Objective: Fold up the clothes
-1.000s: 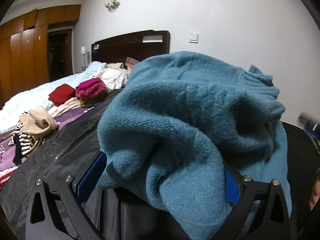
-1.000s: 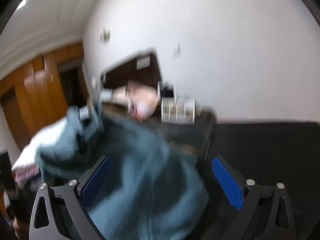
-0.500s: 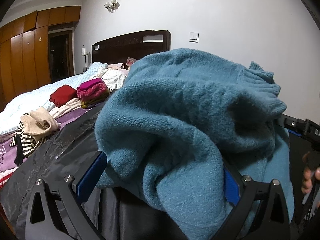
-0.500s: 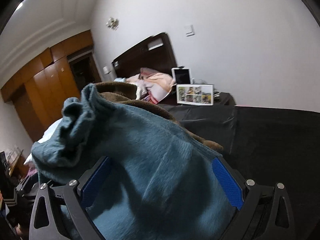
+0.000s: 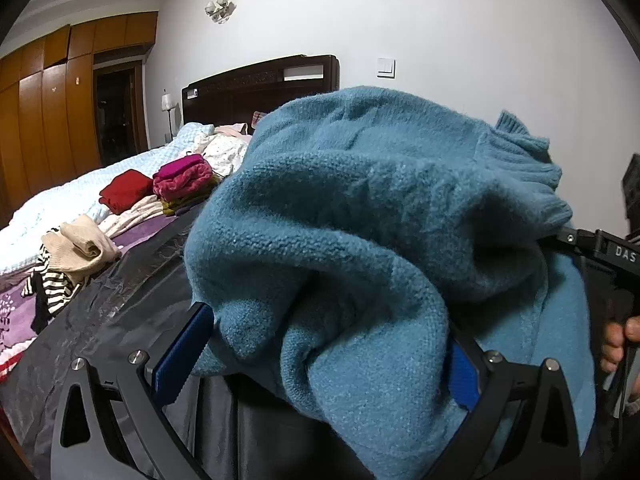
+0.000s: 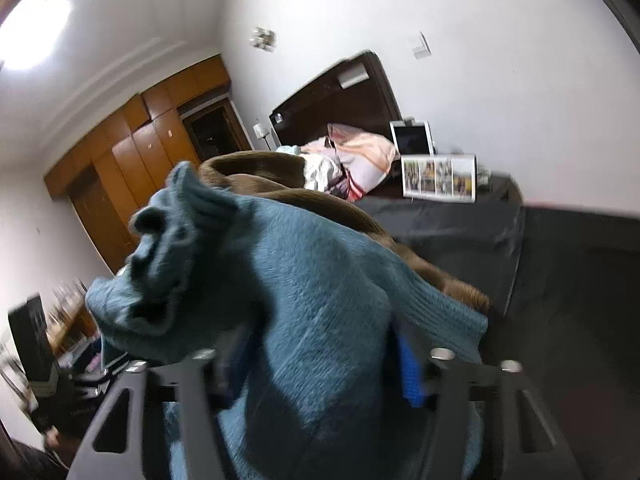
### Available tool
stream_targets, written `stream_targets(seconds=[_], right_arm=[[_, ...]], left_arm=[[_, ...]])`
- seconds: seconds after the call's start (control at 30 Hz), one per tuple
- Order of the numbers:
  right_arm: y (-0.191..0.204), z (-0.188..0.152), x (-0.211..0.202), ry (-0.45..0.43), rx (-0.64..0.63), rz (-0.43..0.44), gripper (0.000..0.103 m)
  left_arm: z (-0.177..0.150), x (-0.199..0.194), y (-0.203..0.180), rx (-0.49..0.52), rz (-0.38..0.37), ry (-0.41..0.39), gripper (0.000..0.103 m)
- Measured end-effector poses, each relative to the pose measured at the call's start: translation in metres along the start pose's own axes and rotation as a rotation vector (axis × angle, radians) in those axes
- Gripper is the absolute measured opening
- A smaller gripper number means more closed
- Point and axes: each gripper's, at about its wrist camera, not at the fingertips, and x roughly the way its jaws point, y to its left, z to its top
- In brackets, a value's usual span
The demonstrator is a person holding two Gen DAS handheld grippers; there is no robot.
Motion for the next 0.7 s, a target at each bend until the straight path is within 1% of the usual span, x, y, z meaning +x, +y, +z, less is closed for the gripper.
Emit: stream_targets(seconds=[0.07,0.1,0.17,0.23,0.47,0.6,0.7], right_arm=[[0.012,-0.001,-0.011,-0.029,-0.037,-0.028,0.042],[0.018,-0.002,-0.016,-0.043,-0.055,-0.042,0.039],[0.030,-0.003,-0.027,-0.072,-0.092,-0.069,0.026],[0.042,-0.005,-0.037,-0.100,-0.127,-0.096,0.022],[0.076,-0.019,-0.074,-0.182,-0.217,-0.246,0.020],[0.092,-0.029,-0.102,-0.246,-0.250,-0.331,0.020],[0.103,-0.038,-0.123,-0.294,-0.281,-0.384,0.020]], left_arm=[[0.000,0.000,0.000,0.001,0.003,-0.002,0.102],[0.000,0.000,0.000,0.000,0.004,-0.003,0.102],[0.000,0.000,0.001,-0.001,0.005,-0.004,0.102],[0.000,0.000,0.002,-0.003,0.005,-0.005,0.102],[0.000,-0.002,0.006,-0.025,-0.015,-0.017,0.102],[-0.001,-0.007,0.008,-0.037,-0.058,-0.035,0.102],[0.000,-0.016,0.006,-0.027,-0.097,-0.033,0.102]])
